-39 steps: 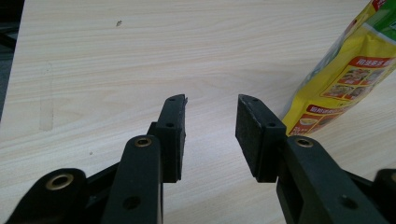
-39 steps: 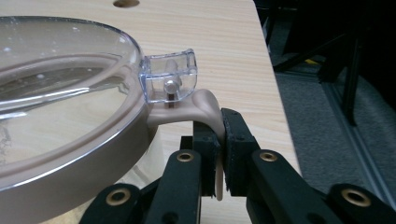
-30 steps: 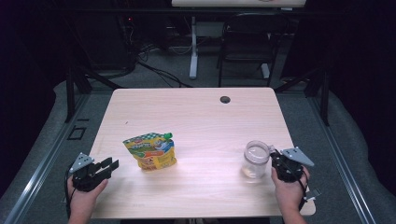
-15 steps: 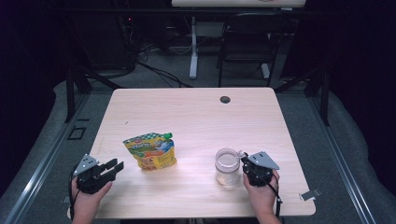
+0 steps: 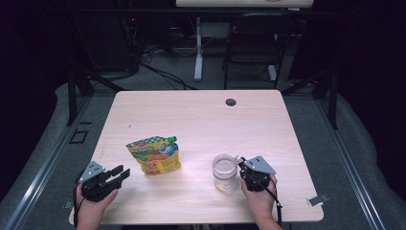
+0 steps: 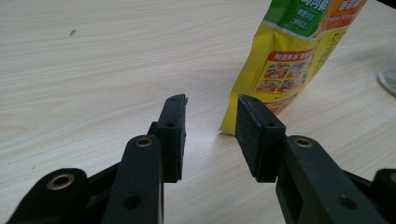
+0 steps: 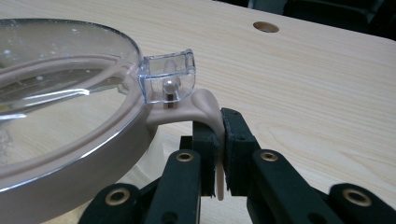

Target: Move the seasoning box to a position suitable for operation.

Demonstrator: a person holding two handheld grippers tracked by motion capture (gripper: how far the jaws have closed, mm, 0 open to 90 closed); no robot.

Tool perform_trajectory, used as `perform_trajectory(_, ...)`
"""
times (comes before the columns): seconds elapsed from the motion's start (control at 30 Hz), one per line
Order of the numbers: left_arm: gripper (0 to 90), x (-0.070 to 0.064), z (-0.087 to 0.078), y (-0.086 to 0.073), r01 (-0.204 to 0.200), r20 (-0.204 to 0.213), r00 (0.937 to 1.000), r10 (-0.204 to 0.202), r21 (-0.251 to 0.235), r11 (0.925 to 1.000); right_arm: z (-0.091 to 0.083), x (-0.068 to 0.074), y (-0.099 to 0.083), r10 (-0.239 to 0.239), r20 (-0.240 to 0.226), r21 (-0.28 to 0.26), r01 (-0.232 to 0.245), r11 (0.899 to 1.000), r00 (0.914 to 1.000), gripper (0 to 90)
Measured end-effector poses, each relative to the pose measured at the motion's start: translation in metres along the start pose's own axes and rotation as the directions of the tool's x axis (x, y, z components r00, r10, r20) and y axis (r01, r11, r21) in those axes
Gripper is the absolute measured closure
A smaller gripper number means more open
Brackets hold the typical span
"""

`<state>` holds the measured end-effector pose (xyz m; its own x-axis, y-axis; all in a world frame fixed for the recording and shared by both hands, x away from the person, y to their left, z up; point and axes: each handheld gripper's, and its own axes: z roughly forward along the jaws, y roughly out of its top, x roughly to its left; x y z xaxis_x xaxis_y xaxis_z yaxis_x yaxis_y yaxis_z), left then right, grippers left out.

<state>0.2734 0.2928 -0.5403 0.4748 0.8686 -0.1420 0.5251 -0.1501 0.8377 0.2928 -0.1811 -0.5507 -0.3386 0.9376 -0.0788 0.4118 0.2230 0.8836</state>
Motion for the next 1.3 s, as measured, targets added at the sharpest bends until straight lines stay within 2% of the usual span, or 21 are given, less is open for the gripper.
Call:
perform_trajectory(0.1,62.9,-0.002,0.000,0.000,-0.012,0.000,0.9999,0.012,0.001,0.9999,0.001,0.001,-0.001,0.007,-0.001,-0.002,-0.007,1.000,1.0000,84.9)
perform_trajectory(0.17,62.4,-0.004,0.001,-0.001,-0.014,0.001,0.9999,0.014,0.001,0.9999,0.000,-0.001,-0.003,0.033,-0.015,-0.001,-0.033,0.999,0.9993,84.0)
perform_trajectory(0.23,62.2,-0.004,0.001,-0.001,-0.014,0.003,0.9999,0.014,0.000,0.9999,-0.001,-0.001,-0.003,0.039,-0.020,0.006,-0.039,0.999,0.9990,83.7)
perform_trajectory(0.37,61.3,-0.009,0.002,-0.001,-0.022,-0.004,0.9997,0.022,0.008,0.9997,-0.005,-0.002,-0.005,0.043,-0.042,0.042,-0.041,0.998,0.9982,81.8)
perform_trajectory(0.47,60.5,-0.015,0.001,0.000,-0.035,0.001,0.9994,0.035,0.004,0.9994,-0.010,-0.001,-0.006,0.022,-0.062,0.083,-0.017,0.996,0.9978,80.9)
perform_trajectory(0.6,60.4,-0.021,0.001,0.000,-0.056,0.008,0.9984,0.056,0.017,0.9983,-0.015,-0.001,-0.007,0.032,-0.089,0.091,-0.024,0.996,0.9955,80.5)
perform_trajectory(0.7,60.2,-0.030,0.001,0.000,-0.079,0.026,0.9966,0.078,0.023,0.9966,-0.022,0.002,-0.008,0.051,-0.128,0.107,-0.038,0.994,0.9904,79.0)
perform_trajectory(0.73,60.0,-0.030,0.001,0.000,-0.079,0.026,0.9966,0.078,0.023,0.9966,-0.022,0.002,-0.008,0.051,-0.128,0.107,-0.038,0.994,0.9904,79.0)
perform_trajectory(0.8,60.0,-0.034,0.002,0.000,-0.095,0.031,0.9951,0.094,0.028,0.9951,-0.025,0.004,-0.008,0.047,-0.145,0.111,-0.030,0.993,0.9884,77.4)
perform_trajectory(0.83,59.9,-0.039,0.002,0.000,-0.107,0.038,0.9936,0.106,0.034,0.9937,-0.029,0.006,-0.008,0.021,-0.146,0.112,-0.004,0.994,0.9890,76.3)
perform_trajectory(0.9,59.9,-0.041,0.002,0.000,-0.112,0.043,0.9930,0.110,0.038,0.9930,-0.030,0.007,-0.008,0.024,-0.150,0.111,-0.007,0.994,0.9883,76.3)
perform_trajectory(1.0,60.0,-0.048,0.003,0.000,-0.111,0.082,0.9908,0.108,0.037,0.9931,-0.036,0.007,-0.009,0.024,-0.172,0.112,-0.004,0.994,0.9847,75.5)
perform_trajectory(1.03,59.9,-0.048,0.003,0.000,-0.111,0.082,0.9908,0.108,0.037,0.9931,-0.036,0.007,-0.009,0.024,-0.172,0.112,-0.004,0.994,0.9847,75.5)
perform_trajectory(1.17,60.2,-0.055,0.004,0.002,-0.120,0.115,0.9866,0.116,0.031,0.9923,-0.041,0.004,-0.010,0.051,-0.203,0.127,-0.025,0.992,0.9779,73.4)
perform_trajectory(1.3,61.5,-0.059,0.007,0.004,-0.127,0.134,0.9834,0.122,0.034,0.9913,-0.044,0.003,-0.011,0.046,-0.227,0.131,-0.017,0.991,0.9727,71.7)
